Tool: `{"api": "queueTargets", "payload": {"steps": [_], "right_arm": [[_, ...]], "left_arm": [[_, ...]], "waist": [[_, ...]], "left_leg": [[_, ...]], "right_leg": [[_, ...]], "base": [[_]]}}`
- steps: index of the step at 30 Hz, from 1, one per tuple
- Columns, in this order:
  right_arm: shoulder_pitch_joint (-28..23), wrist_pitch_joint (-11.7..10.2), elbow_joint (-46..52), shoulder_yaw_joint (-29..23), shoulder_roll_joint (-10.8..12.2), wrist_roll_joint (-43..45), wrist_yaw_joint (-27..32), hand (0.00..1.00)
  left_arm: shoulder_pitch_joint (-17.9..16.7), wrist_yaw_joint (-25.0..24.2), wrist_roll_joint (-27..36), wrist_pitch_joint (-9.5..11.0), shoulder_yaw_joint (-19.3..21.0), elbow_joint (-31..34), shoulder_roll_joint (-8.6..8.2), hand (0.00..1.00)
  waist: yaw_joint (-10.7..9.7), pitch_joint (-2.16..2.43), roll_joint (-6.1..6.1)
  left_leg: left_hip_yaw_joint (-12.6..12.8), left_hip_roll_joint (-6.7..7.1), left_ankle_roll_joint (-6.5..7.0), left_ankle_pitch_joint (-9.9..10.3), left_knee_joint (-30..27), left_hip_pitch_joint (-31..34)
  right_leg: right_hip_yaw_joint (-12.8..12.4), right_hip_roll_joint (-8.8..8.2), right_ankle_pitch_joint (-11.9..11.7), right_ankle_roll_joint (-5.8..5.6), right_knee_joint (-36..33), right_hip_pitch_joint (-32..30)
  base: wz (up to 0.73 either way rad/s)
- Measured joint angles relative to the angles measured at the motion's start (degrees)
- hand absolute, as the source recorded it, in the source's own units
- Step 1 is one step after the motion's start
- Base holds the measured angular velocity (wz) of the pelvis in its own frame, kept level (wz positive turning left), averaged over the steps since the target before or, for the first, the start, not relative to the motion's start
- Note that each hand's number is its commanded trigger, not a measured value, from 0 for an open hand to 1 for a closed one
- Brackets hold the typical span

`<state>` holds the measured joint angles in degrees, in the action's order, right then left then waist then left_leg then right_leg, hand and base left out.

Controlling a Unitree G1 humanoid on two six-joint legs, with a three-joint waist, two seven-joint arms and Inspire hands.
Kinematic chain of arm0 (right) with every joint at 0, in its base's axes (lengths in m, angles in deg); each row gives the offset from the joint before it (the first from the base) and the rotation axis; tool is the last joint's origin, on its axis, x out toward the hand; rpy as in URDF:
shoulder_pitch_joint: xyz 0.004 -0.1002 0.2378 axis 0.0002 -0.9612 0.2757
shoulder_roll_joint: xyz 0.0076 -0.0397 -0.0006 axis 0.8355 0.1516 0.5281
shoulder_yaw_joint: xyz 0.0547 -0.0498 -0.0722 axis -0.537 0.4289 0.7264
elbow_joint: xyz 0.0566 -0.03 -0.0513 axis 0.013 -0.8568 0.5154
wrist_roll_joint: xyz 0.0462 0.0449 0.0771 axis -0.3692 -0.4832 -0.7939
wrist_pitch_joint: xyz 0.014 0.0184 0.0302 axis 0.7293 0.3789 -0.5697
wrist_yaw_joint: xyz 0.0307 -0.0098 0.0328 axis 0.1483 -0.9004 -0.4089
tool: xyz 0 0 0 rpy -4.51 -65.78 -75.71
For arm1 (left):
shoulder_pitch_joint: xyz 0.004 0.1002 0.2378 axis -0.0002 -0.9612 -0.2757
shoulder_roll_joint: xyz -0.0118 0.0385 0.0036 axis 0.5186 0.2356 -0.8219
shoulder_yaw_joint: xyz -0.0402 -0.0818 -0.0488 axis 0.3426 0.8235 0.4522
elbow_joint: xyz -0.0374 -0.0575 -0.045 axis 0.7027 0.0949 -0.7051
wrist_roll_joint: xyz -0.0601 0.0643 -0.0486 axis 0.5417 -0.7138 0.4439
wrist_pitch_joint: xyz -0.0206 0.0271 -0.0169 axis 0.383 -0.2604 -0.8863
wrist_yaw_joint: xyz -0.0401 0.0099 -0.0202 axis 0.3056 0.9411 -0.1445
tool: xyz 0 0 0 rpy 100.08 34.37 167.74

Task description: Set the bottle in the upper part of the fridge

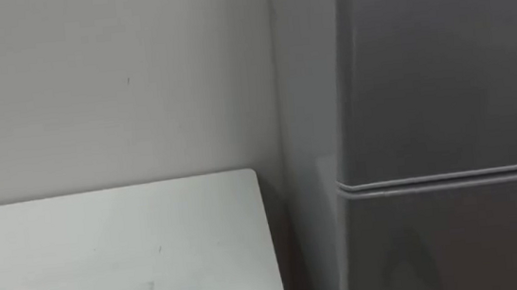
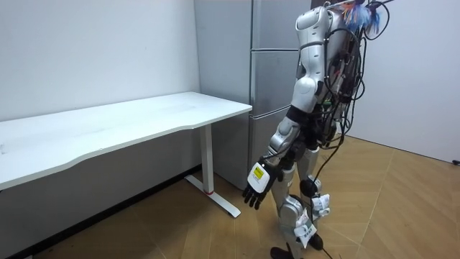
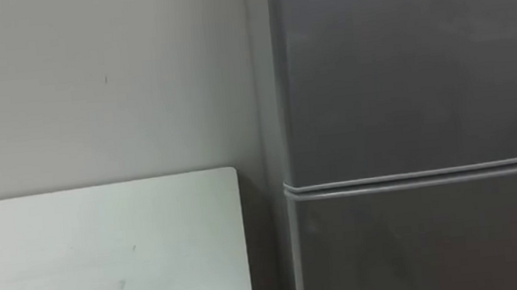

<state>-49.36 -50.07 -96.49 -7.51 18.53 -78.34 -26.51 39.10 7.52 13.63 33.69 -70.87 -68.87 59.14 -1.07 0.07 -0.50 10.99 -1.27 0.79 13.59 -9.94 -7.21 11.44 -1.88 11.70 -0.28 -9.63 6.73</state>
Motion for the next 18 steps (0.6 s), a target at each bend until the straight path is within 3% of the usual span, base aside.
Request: {"api": "queueTargets", "payload": {"steps": [5, 9, 18], "right_arm": [[3.4, 1.7, -4.2, 1.4, 0.8, 1.5, -6.7, 0.00], [4.7, 1.8, -5.5, 1.5, 0.8, 1.6, -10.0, 0.00], [5.4, 3.5, -6.9, 0.7, 0.6, 1.8, -14.2, 0.00]], "left_arm": [[1.3, -1.6, -3.1, -1.2, -2.3, 0.0, -0.56, 0.00], [1.8, -2.3, -5.0, -1.6, -2.3, -0.1, -0.64, 0.00], [1.4, -3.5, -4.9, -3.7, -2.3, -0.1, -1.35, 0.00]], "waist": [[0.0, -0.04, -0.05], [0.0, -0.11, 0.03], [-0.1, -0.29, 0.33]], "left_leg": [[-0.2, 0.00, 0.00, 0.0, -0.8, 0.6], [-0.3, -0.03, 0.00, 0.0, -1.0, 0.6], [-0.4, 0.00, -0.01, 0.0, -1.4, 0.6]], "right_leg": [[0.3, -0.12, 0.0, 0.01, -0.1, -0.2], [0.4, -0.18, 0.1, 0.09, 0.0, 0.0], [1.2, -0.38, 0.3, 0.09, 0.2, 0.3]], "base": [[0.02], [0.00], [0.02]]}}
